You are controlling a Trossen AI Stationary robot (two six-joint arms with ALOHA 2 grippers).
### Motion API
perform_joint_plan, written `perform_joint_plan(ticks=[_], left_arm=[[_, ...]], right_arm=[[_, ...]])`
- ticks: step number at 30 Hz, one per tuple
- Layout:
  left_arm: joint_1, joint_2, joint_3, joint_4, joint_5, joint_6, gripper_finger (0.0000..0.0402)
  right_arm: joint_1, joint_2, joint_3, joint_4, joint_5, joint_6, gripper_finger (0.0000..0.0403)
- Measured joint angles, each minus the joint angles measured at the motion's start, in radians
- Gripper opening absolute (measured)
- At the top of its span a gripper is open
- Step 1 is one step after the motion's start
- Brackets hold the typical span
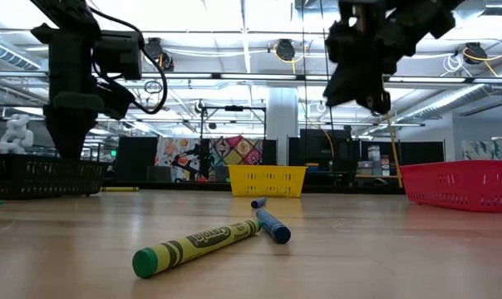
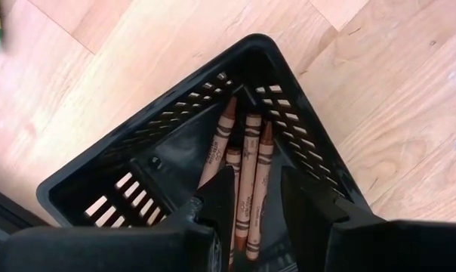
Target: Sort crayons
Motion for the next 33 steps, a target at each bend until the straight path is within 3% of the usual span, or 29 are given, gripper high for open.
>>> perform_joint_plan(ticks=[7,17,27,33], left_arm=[[0.0,0.0,0.0,-0.001,-0.001,0.008,0.0101],[0.0,0.0,0.0,0.004,-0.013,0.031,0.0101],[0.0,0.0,0.0,0.022,-0.033,0.037,0.0101],[0.0,0.0,0.0,0.023,-0.033,0.054,0.0101]], right_arm=[[0.028,0.12,0.035,-0.052,-0.003,-0.036,0.0059],[0.134,0.206,0.253,-0.327,0.006,-0.025,0.0059],[0.172,0.219,0.307,-0.472,0.169,0.112,0.0059],[0.167,0.206,0.307,-0.629,0.327,0.204,0.0059]])
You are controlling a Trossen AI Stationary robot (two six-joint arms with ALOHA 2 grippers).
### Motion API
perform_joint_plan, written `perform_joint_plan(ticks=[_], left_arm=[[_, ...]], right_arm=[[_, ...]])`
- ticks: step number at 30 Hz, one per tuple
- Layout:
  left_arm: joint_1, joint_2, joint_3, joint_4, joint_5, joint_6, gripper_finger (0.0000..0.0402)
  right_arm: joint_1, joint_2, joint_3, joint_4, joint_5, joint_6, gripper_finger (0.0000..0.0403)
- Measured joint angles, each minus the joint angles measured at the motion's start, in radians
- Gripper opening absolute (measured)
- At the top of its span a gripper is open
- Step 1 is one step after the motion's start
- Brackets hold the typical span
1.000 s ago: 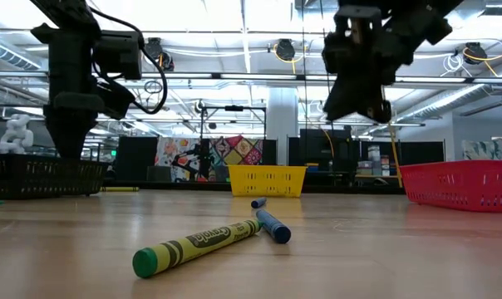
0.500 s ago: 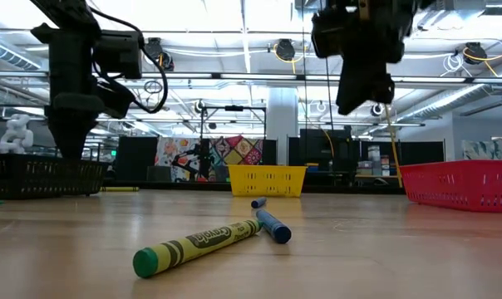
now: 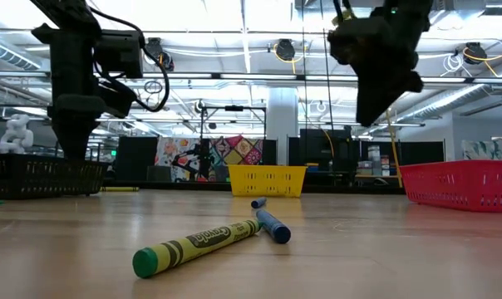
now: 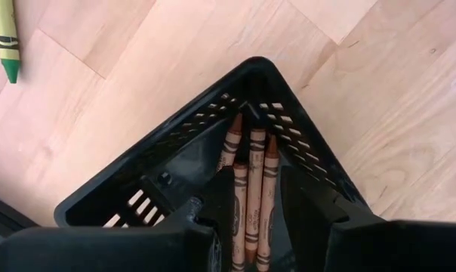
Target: Sort crayons
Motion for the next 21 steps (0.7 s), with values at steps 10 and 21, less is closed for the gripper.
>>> perform_joint_plan(ticks=[10,21], left_arm=[[0.0,0.0,0.0,0.001,0.0,0.001,0.0101],[0.0,0.0,0.0,0.002,0.0,0.008,0.0101]], right_arm=[[-0.138,-0.002,0.0,-0.338,0.146,0.097,0.0059],[-0.357,-0.004,-0.001,-0.396,0.147,-0.028,0.0059]])
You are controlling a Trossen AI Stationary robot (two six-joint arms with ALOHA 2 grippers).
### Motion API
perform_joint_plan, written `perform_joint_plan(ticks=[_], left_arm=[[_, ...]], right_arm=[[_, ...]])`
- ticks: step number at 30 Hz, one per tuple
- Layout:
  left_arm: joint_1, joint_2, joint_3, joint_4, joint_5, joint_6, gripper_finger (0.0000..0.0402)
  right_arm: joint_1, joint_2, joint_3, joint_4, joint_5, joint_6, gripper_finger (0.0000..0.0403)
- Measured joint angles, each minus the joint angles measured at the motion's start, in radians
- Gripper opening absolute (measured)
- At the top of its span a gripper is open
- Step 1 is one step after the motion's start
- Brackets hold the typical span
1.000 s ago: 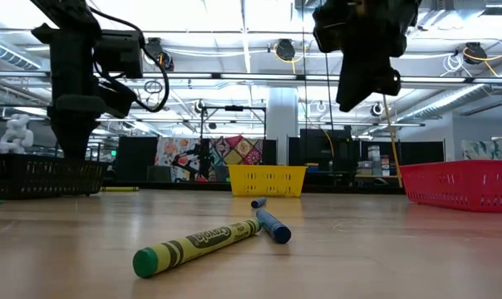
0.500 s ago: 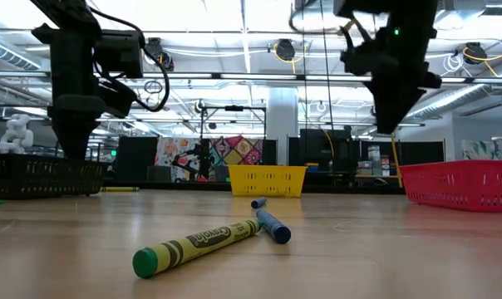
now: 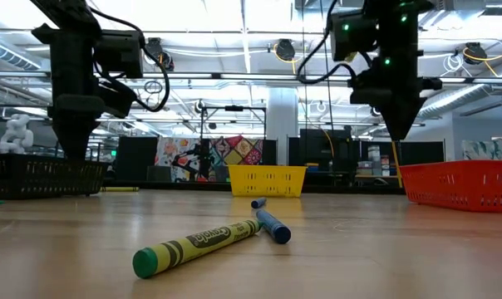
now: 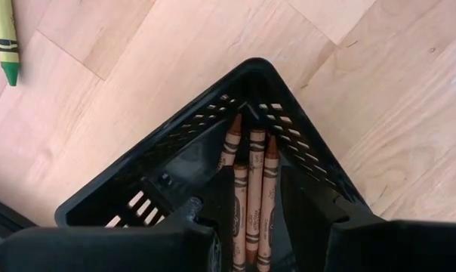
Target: Sort crayons
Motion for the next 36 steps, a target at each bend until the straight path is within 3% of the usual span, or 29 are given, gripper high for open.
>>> perform_joint_plan(ticks=[12,16,28,36], left_arm=[[0.0,0.0,0.0,-0.001,-0.03,0.0,0.0101],[0.0,0.0,0.0,-0.001,-0.03,0.0,0.0101],[0.0,0.0,0.0,-0.001,-0.03,0.0,0.0101],[0.0,0.0,0.0,0.0,-0.03,0.0,0.0101]], right_arm=[[-0.263,-0.056,-0.008,0.001,-0.006,-0.158,0.0059],[-0.333,-0.126,-0.081,0.039,-0.079,-0.181,0.0059],[-0.429,-0.363,-0.321,0.119,-0.138,-0.082,0.0059],[-0.495,-0.386,-0.37,0.166,-0.189,-0.064,0.0059]])
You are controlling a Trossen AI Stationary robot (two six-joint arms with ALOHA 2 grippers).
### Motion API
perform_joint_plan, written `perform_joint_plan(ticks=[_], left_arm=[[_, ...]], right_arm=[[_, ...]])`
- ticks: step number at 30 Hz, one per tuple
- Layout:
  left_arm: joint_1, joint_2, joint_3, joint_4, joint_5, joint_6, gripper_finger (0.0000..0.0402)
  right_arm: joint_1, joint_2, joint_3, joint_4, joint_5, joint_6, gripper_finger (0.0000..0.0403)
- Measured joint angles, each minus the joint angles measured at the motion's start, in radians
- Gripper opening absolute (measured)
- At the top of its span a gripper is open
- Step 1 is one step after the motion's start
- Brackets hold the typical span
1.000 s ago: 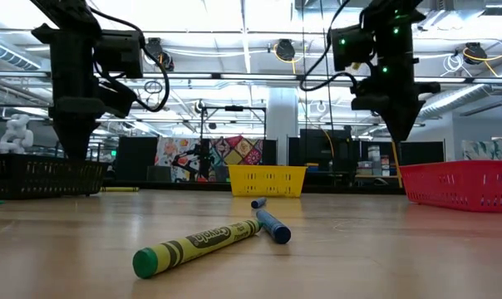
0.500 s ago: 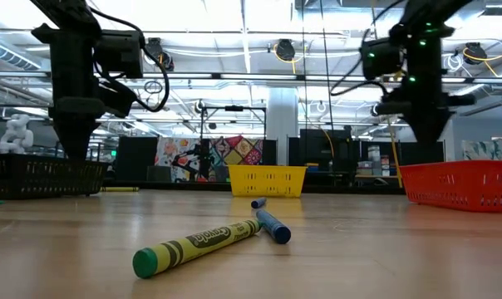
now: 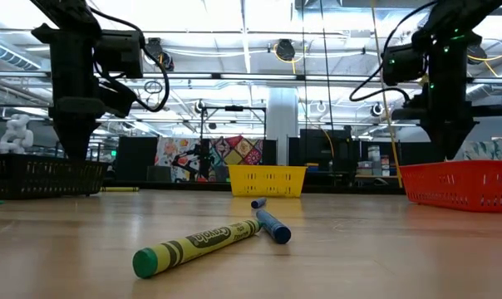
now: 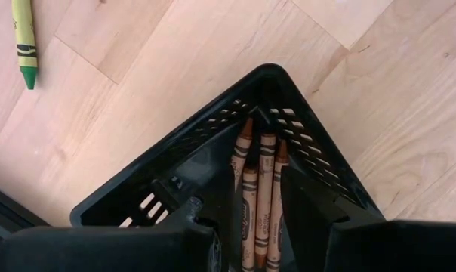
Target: Sort crayons
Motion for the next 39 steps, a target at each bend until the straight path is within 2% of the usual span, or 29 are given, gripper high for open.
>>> perform_joint_plan(ticks=[9,13,26,30,39], left_arm=[[0.0,0.0,0.0,0.003,-0.005,0.0,0.0101],[0.0,0.0,0.0,0.005,-0.005,0.015,0.0101],[0.0,0.0,0.0,0.011,-0.005,0.021,0.0101],[0.0,0.0,0.0,0.011,-0.005,0.02,0.0101],[0.0,0.0,0.0,0.011,-0.005,0.019,0.0101]], right_arm=[[-0.054,0.048,-0.034,0.012,0.001,0.091,0.0059],[-0.064,0.063,-0.06,0.02,0.034,0.149,0.0059],[-0.115,0.093,-0.155,0.055,0.043,0.155,0.0059],[-0.129,0.093,-0.156,0.08,0.082,0.144,0.0059],[-0.176,0.095,-0.156,0.114,0.055,0.099,0.0059]])
